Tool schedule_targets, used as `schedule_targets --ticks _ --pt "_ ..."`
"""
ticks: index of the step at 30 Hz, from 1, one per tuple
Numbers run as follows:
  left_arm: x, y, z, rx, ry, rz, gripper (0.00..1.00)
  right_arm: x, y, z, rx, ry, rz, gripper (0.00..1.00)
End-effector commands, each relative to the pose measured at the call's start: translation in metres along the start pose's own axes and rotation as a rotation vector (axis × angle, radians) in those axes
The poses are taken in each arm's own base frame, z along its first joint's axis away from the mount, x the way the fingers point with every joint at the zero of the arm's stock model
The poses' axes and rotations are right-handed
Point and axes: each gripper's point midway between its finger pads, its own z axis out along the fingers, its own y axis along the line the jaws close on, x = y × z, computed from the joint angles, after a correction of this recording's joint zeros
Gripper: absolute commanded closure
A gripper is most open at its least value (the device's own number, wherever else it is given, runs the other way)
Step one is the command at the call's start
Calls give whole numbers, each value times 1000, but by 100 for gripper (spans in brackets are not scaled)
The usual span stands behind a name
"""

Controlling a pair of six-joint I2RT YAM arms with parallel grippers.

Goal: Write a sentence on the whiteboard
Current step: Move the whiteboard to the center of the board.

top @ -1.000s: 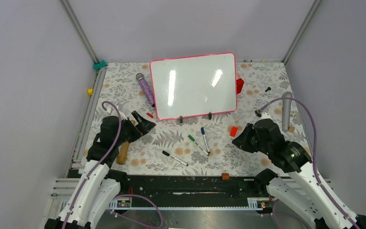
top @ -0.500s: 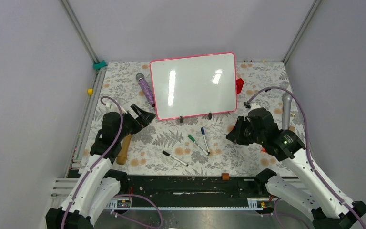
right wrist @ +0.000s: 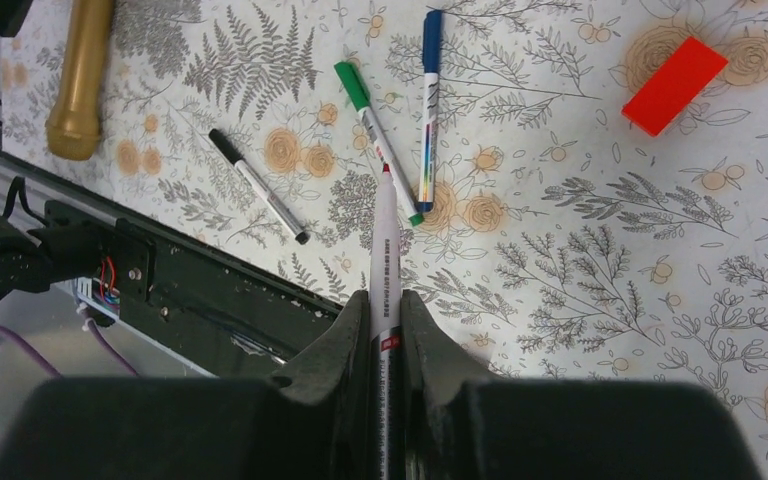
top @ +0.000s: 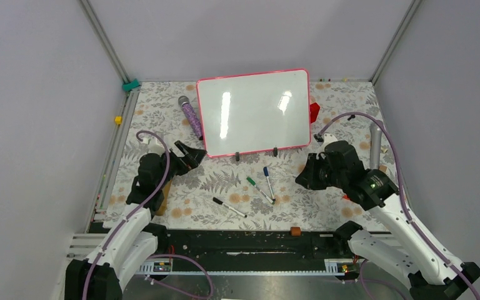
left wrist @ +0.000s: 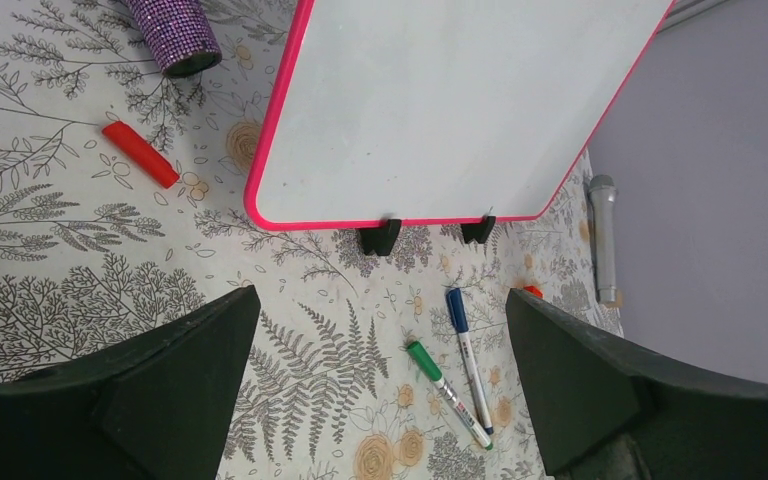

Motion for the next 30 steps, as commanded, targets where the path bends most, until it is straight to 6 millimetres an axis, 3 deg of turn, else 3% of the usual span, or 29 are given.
schedule_targets --ticks 1,9,16,23,30 --pt "-21 -26 -9 123 -107 107 3 3 16 -13 -105 5 -39 100" --pt "-8 -35 -29 190 -74 141 1 -27 36 -14 -140 -69 44 100" --pt "5 -24 -32 193 -71 160 1 -62 60 2 -192 -106 78 100" --pt "4 -8 -20 140 -82 175 1 -83 59 15 -163 -166 15 100" --pt "-16 -2 4 82 -114 167 1 -101 54 -3 -140 -297 -42 100"
